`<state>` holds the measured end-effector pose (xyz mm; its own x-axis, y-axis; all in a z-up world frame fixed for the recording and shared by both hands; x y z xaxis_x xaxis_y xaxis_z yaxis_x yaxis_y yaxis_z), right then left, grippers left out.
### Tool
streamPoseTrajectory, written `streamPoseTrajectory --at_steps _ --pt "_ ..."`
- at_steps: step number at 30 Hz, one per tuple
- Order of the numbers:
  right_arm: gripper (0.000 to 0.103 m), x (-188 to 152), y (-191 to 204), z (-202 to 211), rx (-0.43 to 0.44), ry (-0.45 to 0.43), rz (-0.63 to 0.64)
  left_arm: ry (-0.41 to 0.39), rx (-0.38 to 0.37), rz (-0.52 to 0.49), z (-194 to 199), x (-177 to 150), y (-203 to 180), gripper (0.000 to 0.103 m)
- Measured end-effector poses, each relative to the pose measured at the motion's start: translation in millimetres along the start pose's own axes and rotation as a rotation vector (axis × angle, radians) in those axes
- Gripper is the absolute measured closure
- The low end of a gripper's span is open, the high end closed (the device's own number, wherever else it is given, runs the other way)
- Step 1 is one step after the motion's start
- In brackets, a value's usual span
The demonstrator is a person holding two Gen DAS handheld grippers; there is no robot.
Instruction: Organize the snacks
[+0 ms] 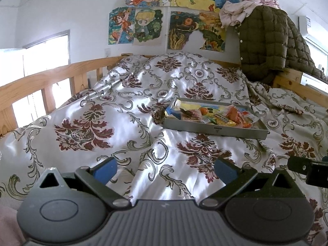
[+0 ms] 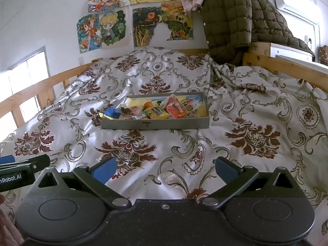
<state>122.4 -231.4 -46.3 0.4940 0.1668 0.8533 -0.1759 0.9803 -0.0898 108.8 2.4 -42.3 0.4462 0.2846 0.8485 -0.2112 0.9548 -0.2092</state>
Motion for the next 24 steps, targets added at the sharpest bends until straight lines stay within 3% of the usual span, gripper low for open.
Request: streamPoseTrajectory --at_steps 24 --pt "0.001 -4.0 1.5 -2.4 0.000 0.007 0.001 0.001 0.003 0.005 -0.7 0.7 2.6 0.000"
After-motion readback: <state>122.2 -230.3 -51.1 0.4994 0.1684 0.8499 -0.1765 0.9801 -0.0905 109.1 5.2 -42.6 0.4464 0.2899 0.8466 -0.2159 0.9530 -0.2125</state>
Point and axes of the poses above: each gripper's, at about its wrist camera, not at the fingertips, and z roughly against the way its jaws point, y to its left, x to its top, the point moved 6 cm from there along -z, roughly the way its jaws point, and after that the axes turned 13 degrees about z, right-handed, at the moved point
